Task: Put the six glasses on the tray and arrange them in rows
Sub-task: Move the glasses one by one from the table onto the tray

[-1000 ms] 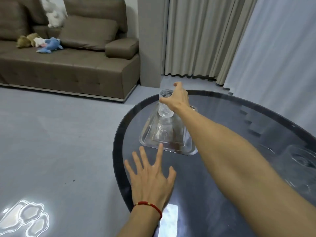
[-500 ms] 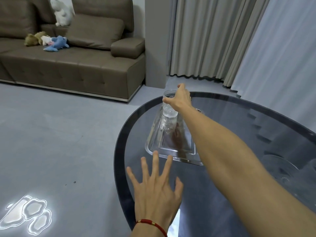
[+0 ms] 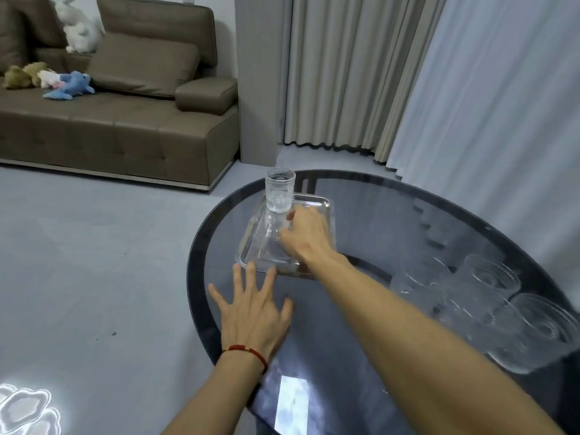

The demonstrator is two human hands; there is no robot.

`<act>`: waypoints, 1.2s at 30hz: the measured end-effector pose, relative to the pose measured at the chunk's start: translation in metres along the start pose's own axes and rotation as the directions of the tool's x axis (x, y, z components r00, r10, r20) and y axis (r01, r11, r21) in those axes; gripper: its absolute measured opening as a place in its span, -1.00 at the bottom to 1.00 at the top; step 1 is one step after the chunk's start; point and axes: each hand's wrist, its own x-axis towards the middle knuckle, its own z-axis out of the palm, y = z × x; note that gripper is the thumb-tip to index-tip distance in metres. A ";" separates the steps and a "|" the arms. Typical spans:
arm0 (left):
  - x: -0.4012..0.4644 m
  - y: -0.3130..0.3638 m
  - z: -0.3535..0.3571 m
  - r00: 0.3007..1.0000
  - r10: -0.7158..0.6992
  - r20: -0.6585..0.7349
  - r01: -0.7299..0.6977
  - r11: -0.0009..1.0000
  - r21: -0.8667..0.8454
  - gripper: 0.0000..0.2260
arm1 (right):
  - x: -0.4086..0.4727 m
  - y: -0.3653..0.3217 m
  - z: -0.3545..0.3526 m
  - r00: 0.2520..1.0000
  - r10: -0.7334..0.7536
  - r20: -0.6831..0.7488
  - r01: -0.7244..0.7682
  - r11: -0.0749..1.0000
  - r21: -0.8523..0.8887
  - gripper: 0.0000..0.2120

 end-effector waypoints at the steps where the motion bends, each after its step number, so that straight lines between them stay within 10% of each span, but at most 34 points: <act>1: -0.001 0.000 0.000 1.000 0.006 -0.006 -0.006 1.000 -0.004 -0.43 | -0.020 0.002 -0.007 0.998 -0.036 0.046 0.038 0.998 -0.058 -0.75; 6: -0.008 0.006 -0.005 0.998 0.031 -0.049 -0.030 0.999 0.014 -0.49 | -0.083 0.043 -0.079 0.989 -0.134 0.061 0.147 0.915 -0.375 -0.49; 11: -0.021 0.019 -0.007 0.995 0.071 -0.066 -0.071 0.997 0.014 -0.46 | -0.103 0.089 -0.140 0.917 0.324 0.233 -0.065 0.699 -0.712 -0.28; 25: -0.022 0.015 0.000 0.999 0.053 0.003 -0.053 0.998 -0.032 -0.39 | -0.072 0.100 -0.144 0.896 0.417 0.154 -0.322 0.847 -0.423 -0.41; 36: -0.018 0.012 0.008 0.999 0.045 0.029 -0.043 0.998 -0.042 -0.37 | 0.045 0.052 -0.084 0.980 0.200 -0.013 -0.198 0.973 0.117 -0.18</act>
